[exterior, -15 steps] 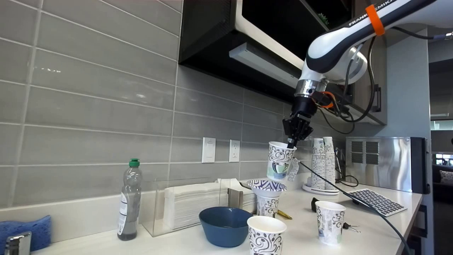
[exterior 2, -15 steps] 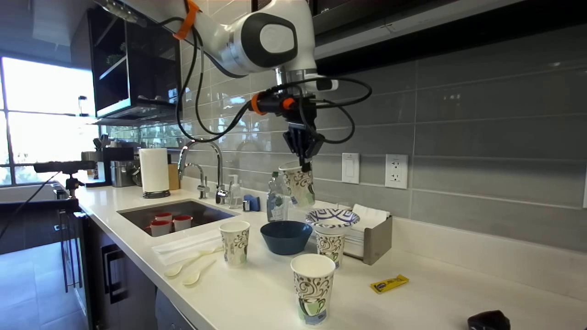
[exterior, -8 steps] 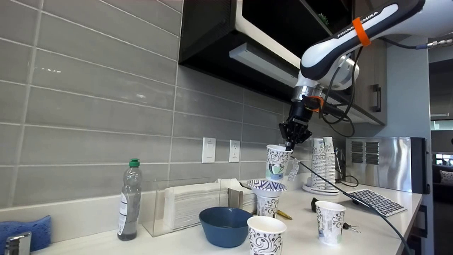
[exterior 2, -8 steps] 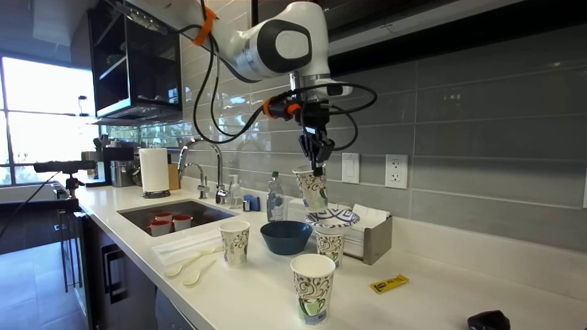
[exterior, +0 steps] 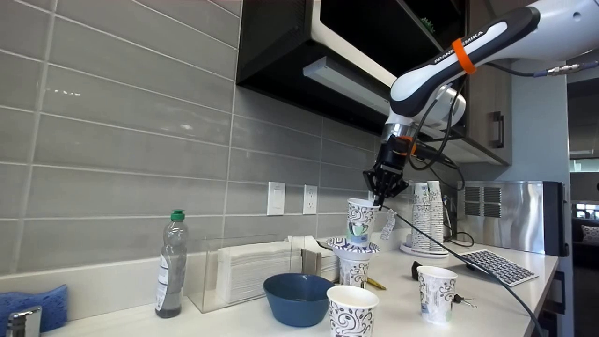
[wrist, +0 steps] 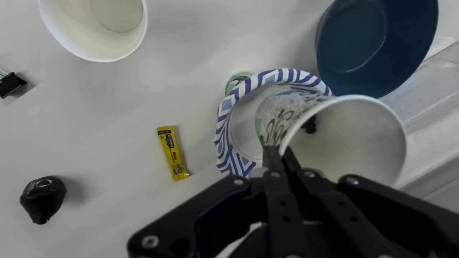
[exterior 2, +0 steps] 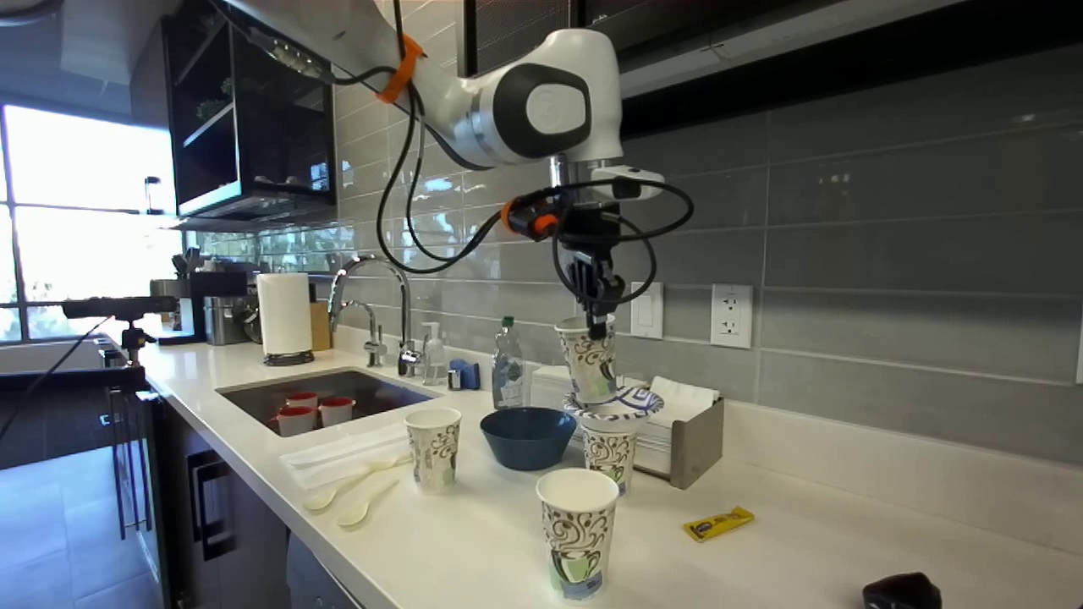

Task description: Pick up the middle paper cup from the kitchen counter and put it in the white paper bowl on a paper cup

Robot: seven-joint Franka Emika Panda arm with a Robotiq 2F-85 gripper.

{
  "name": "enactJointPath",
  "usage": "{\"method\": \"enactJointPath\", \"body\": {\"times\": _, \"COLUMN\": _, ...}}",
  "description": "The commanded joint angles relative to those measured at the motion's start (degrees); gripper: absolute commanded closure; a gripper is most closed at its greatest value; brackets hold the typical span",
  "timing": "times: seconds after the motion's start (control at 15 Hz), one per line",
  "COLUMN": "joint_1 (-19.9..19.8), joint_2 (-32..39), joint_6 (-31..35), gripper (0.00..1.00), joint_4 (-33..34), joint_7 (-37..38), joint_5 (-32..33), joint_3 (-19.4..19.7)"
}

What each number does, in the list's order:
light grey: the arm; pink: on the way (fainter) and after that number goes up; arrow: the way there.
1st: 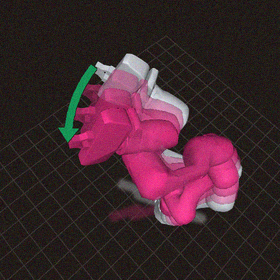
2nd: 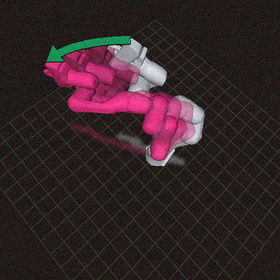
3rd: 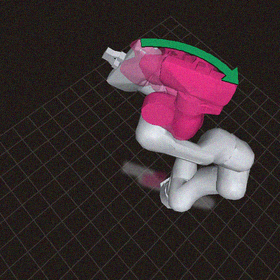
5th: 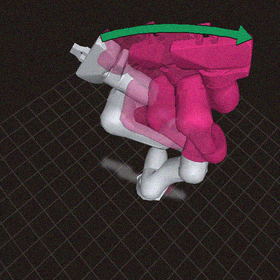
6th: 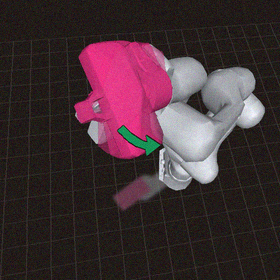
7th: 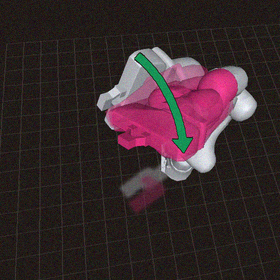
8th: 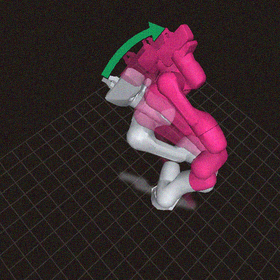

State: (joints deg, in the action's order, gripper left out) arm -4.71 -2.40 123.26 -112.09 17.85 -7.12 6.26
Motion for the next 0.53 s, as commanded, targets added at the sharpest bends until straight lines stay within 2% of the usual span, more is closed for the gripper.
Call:
{"method": "enactJointPath", "body": {"times": 0.0, "joint_1": -0.7, "joint_2": 1.9, "joint_6": 1.9, "gripper": 0.99, "joint_4": 1.8, "joint_7": 1.7, "joint_5": -2.2, "joint_3": 0.0}}
{"method": "enactJointPath", "body": {"times": 0.47, "joint_1": -0.9, "joint_2": 3.7, "joint_6": 2.4, "gripper": 0.99, "joint_4": 2.2, "joint_7": 4.6, "joint_5": -1.9, "joint_3": 0.2}}
